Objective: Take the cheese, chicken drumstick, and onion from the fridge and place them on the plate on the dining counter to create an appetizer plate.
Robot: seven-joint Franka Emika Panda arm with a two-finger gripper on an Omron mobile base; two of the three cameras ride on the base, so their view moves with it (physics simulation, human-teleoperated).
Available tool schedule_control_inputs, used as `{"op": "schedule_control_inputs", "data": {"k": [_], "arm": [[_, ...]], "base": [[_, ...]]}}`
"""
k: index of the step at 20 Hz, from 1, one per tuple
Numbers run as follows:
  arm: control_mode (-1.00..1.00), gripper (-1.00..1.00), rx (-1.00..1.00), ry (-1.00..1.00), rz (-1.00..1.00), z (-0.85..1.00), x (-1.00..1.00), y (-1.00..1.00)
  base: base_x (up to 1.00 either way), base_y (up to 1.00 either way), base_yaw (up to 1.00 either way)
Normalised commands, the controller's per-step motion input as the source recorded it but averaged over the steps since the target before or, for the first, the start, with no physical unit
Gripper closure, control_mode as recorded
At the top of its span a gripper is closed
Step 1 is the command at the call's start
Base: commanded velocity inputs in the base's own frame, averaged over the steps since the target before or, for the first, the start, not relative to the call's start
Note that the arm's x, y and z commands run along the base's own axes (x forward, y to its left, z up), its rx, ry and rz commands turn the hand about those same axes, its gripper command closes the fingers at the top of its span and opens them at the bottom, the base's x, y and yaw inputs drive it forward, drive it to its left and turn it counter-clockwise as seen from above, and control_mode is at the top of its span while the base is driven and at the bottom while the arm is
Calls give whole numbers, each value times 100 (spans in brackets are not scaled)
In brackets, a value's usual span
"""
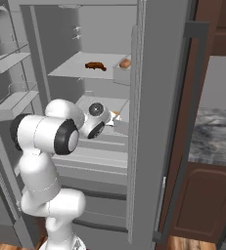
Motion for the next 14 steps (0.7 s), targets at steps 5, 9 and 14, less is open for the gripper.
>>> {"op": "schedule_control_inputs", "data": {"k": [5, 9, 14], "arm": [[-100, -100, 0, 5, 0, -16, 29, -7], [-100, -100, 0, 3, 0, -21, 32, -7], [-100, -100, 0, 2, 0, -26, 34, -3]], "base": [[0, 0, 0], [0, 0, 0], [0, 0, 0]]}}
